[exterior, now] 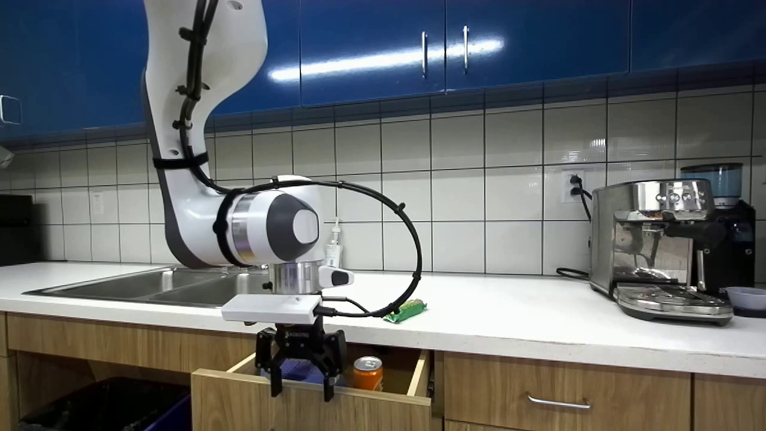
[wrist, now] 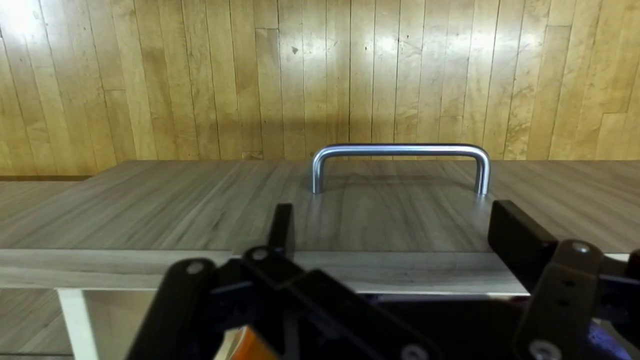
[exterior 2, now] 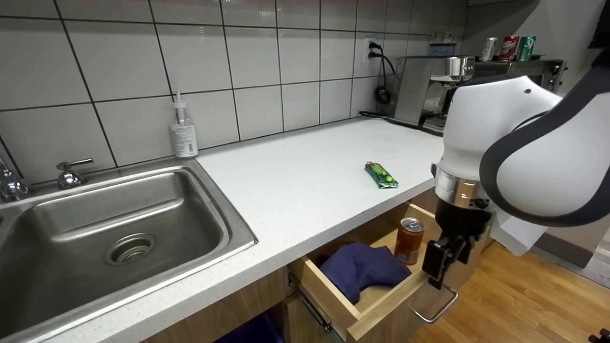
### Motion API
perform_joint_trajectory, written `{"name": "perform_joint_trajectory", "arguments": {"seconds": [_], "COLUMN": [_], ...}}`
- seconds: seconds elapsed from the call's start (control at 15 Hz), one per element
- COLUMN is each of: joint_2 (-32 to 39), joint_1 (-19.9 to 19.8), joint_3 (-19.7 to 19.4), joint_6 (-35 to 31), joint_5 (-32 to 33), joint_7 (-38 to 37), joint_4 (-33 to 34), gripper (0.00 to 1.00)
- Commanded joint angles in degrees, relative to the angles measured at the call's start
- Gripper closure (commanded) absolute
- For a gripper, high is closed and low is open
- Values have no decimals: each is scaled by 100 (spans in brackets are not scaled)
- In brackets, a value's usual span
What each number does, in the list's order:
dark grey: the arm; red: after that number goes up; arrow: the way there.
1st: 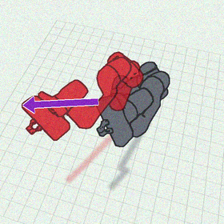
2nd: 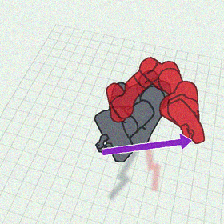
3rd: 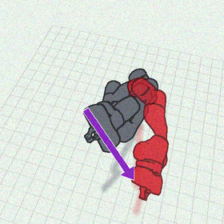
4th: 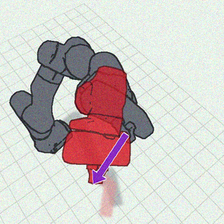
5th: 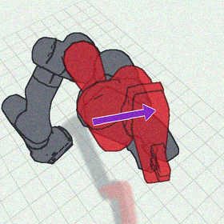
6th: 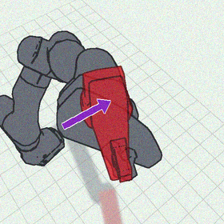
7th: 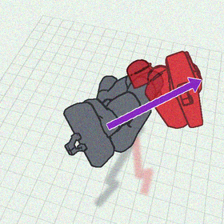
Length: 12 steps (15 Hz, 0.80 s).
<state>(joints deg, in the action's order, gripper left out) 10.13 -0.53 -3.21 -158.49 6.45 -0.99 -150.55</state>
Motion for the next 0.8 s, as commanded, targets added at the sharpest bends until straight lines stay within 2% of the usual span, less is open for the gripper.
{"name": "perform_joint_trajectory", "arguments": {"seconds": [0.0,0.73], "joint_2": [224,669], "joint_1": [-57,-101], "joint_3": [-57,-155], "joint_6": [-117,-165], "joint_5": [80,1], "joint_7": [111,98], "joint_4": [307,884], "gripper": [0,0]}}
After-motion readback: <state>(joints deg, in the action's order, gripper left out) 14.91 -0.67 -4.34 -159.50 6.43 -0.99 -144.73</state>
